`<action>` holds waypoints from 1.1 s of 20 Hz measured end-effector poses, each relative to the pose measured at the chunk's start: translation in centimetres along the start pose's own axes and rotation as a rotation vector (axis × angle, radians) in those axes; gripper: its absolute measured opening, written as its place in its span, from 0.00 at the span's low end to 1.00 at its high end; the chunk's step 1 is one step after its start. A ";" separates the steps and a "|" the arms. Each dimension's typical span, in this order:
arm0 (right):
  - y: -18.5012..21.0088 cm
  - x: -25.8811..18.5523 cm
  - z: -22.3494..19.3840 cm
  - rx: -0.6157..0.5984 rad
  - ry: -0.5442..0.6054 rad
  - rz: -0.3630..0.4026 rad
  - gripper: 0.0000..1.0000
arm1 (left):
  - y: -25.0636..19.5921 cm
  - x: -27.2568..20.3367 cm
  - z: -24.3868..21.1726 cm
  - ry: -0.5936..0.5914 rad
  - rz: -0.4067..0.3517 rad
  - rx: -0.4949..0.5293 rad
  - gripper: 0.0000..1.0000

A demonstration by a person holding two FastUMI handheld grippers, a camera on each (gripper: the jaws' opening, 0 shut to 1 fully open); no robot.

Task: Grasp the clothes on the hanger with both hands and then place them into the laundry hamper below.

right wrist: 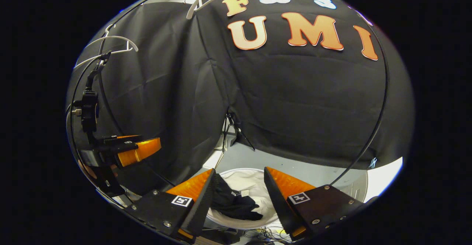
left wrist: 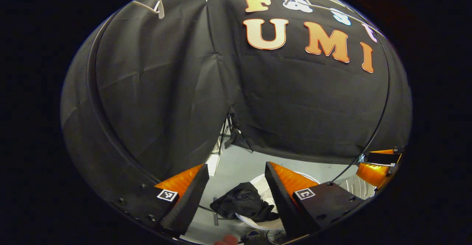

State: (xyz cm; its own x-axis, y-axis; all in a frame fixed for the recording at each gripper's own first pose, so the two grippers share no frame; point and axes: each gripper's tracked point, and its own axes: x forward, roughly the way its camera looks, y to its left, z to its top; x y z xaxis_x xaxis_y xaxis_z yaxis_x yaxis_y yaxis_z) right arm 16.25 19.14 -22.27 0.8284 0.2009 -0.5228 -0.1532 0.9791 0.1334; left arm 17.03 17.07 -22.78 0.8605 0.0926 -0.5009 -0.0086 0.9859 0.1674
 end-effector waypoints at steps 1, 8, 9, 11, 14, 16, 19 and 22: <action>-0.2 -0.4 1.1 -0.006 -0.030 -0.007 0.80 | -0.4 -0.2 1.0 -0.026 -0.005 -0.003 0.99; -0.5 -4.2 10.9 -0.073 -0.269 -0.047 0.84 | -2.9 -3.7 9.2 -0.225 -0.046 -0.004 0.99; -0.4 -4.9 11.9 -0.079 -0.299 -0.047 0.84 | -3.4 -4.4 10.2 -0.252 -0.059 -0.008 0.99; -0.5 -6.6 14.9 -0.084 -0.372 -0.059 0.85 | -3.7 -5.8 12.5 -0.310 -0.066 -0.012 0.98; -1.3 -9.2 18.0 -0.090 -0.466 -0.081 0.86 | -4.7 -7.5 15.1 -0.388 -0.069 -0.013 0.99; -1.8 -10.6 19.1 -0.077 -0.506 -0.083 0.86 | -5.7 -8.1 16.7 -0.429 -0.088 -0.029 0.98; -3.0 -12.1 20.8 -0.061 -0.559 -0.109 0.95 | -7.6 -8.9 17.7 -0.457 -0.132 -0.051 0.99; -4.1 -13.7 21.2 -0.056 -0.574 -0.138 0.87 | -8.9 -9.4 18.8 -0.476 -0.150 -0.041 0.98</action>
State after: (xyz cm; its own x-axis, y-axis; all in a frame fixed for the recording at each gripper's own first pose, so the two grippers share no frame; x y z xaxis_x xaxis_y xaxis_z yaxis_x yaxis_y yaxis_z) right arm 16.99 11.79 2.18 0.9992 0.0383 0.0092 -0.0387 0.9983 0.0434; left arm 18.56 4.80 -3.60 0.9908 -0.1147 -0.0723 0.1207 0.9891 0.0846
